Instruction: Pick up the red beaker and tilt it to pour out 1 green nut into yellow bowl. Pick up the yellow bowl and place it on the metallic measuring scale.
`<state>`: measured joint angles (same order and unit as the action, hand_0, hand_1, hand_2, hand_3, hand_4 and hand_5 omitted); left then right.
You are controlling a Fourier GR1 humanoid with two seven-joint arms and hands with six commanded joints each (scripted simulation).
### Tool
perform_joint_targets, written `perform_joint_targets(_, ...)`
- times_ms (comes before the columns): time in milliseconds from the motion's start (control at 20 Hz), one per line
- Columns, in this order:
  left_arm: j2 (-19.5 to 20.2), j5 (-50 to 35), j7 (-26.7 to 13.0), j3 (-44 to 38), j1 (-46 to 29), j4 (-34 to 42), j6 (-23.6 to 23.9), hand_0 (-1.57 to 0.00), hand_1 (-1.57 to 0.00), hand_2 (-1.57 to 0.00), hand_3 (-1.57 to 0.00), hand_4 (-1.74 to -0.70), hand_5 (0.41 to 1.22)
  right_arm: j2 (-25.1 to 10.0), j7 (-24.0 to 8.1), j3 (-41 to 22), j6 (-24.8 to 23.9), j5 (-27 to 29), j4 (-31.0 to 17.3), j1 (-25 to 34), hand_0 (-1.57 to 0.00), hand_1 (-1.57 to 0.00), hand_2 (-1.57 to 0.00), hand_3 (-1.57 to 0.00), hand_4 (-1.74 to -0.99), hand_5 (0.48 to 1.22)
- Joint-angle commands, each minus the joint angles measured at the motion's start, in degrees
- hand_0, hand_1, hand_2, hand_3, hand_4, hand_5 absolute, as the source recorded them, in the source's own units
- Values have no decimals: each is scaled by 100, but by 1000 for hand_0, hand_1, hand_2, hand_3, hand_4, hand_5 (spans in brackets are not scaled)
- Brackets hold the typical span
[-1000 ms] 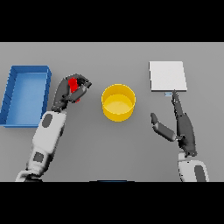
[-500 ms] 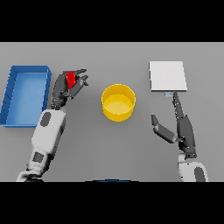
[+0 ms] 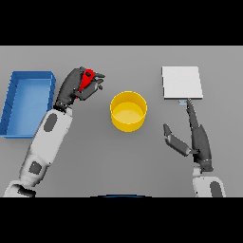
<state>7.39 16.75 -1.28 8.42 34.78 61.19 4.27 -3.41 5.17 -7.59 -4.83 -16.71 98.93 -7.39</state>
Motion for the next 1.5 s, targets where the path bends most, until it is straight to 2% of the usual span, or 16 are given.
perform_joint_targets(0, 51, 80, -77, 101, 9, 31, -36, -1564, -1565, -1565, -1562, -1733, 1117, -21, -43, 16, 24, 24, 6, -11, 1, 1, 1, 1, -1256, 676)
perform_joint_targets(50, 92, 138, -148, 192, 22, 59, -63, -1564, -1565, -1565, -1562, -1733, 1112, -31, -157, 47, 31, 50, -27, 89, 1, 1, 1, 1, -1256, 678)
perform_joint_targets(200, 233, 323, -429, 427, 154, 79, -119, -1566, -1566, -1566, -1564, -1734, 1114, -50, -182, 103, 56, 128, -64, 114, 1, 1, 1, 1, -1254, 680)
perform_joint_targets(350, 458, 1013, -890, 1008, 405, 4, -140, -1568, -1568, -1568, -1567, -1738, 1131, -25, -142, 82, 81, 141, -129, 108, 1, 1, 1, 1, -1252, 685)
perform_joint_targets(500, 712, 1767, -1159, 1683, 658, 63, -266, -1570, -1570, -1570, -1569, -1739, 1127, 25, -126, 18, 93, 129, -28, 27, 1, 1, 1, 1, -1256, 690)
perform_joint_targets(600, 848, 2134, -1281, 2029, 844, -7, -424, -1570, -1570, -1570, -1570, -1740, 1161, 21, -212, 14, 91, 110, -26, 91, 1, 1, 1, 1, -1267, 698)
perform_joint_targets(650, 879, 2303, -1305, 2170, 1005, -100, -483, -1570, -1570, -1570, -1570, -1740, 1173, 22, -155, 0, 106, 109, -15, 45, 1, 1, 1, 1, -1270, 700)
perform_joint_targets(750, 965, 2562, -1233, 2438, 1169, -204, -581, -1571, -1571, -1571, -1570, -1740, 1190, 28, -224, -17, 113, 105, 62, 38, 1, 1, 1, 1, -1274, 704)
perform_joint_targets(850, 1060, 2783, -1104, 2717, 1362, -265, -802, -1571, -1571, -1571, -1571, -1649, 1201, 60, -149, -20, 101, 118, 13, -37, 1, 1, 1, 1, -1284, 705)
perform_joint_targets(900, 1045, 2899, -1110, 2849, 1493, -313, -873, -1571, -1571, -1571, -1571, -1666, 1205, 61, -102, -2, 122, 166, 4, -37, 1, 1, 1, 1, -1283, 702)
perform_joint_targets(1000, 1163, 3059, -969, 3130, 1774, -353, -1275, -1571, -1571, -1571, -1391, -1687, 1211, 95, -69, 30, 112, 239, 33, -13, 1, 1, 1, 1, -1287, 690)
perform_joint_targets(1100, 1121, 3255, -826, 3428, 2012, -564, -1435, -1571, -1571, -1571, -1277, -1701, 1215, 156, 2, 37, 78, 270, 4, -81, 1, 1, 1, 1, -1292, 678)
perform_joint_targets(1200, 1042, 3431, -616, 3724, 2284, -747, -1606, -1571, -1571, -1571, -1383, -1713, 1217, 193, -70, 100, 93, 384, -75, -22, 1, 1, 1, 1, -1295, 664)
perform_joint_targets(1300, 983, 3644, -428, 4060, 2467, -876, -1711, -1571, -1571, -1571, -1451, -1723, 1218, 214, 33, 109, 137, 469, -68, -36, 1, 1, 1, 1, -1294, 653)
perform_joint_targets(1450, 1005, 3962, -333, 4549, 2660, -981, -1935, -1571, -1571, -1571, -1509, -1732, 1220, 220, 22, 92, 110, 423, -47, -31, 1, 1, 1, 1, -1291, 640)
